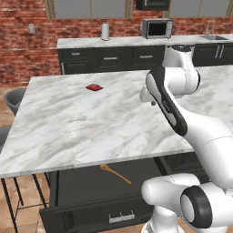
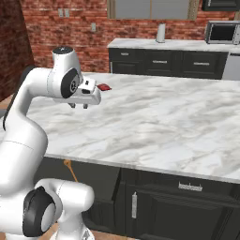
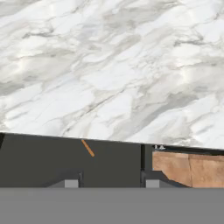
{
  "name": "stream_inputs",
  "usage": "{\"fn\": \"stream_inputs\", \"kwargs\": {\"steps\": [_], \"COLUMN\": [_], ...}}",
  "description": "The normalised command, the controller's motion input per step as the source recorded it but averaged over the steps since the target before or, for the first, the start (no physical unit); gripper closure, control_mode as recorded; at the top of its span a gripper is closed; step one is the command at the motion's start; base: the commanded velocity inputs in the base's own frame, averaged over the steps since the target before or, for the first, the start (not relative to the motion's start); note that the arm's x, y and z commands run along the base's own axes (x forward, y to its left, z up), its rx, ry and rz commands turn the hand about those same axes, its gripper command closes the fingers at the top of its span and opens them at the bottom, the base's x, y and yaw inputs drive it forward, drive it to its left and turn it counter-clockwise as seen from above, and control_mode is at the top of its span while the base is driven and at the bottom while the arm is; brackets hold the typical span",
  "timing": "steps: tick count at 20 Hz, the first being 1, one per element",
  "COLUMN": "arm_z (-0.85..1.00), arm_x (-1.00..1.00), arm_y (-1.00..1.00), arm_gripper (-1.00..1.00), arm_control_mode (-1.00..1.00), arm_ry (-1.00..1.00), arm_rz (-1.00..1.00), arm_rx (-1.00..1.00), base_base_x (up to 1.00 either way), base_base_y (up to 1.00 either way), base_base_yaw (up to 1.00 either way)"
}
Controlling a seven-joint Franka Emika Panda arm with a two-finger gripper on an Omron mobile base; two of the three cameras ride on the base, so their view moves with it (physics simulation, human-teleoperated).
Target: Pick the wooden spoon from the drawer and place it on the counter.
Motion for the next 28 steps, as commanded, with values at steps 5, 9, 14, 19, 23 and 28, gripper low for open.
{"fn": "stream_inputs", "kwargs": {"steps": [5,9,14,19,23,28], "arm_z": [0.00,0.00,0.00,0.00,0.00,0.00], "arm_x": [0.00,0.00,0.00,0.00,0.00,0.00], "arm_y": [0.00,0.00,0.00,0.00,0.00,0.00], "arm_gripper": [-1.00,-1.00,-1.00,-1.00,-1.00,-1.00], "arm_control_mode": [1.00,1.00,1.00,1.00,1.00,1.00], "arm_ry": [0.00,0.00,0.00,0.00,0.00,0.00], "arm_rz": [0.00,0.00,0.00,0.00,0.00,0.00], "arm_rx": [0.00,0.00,0.00,0.00,0.00,0.00], "base_base_x": [-0.14,-0.43,-0.44,-0.22,-0.16,0.00], "base_base_y": [-0.17,-0.56,-0.60,-0.73,-0.70,-0.44], "base_base_yaw": [0.02,0.18,0.33,0.43,0.46,0.52]}}
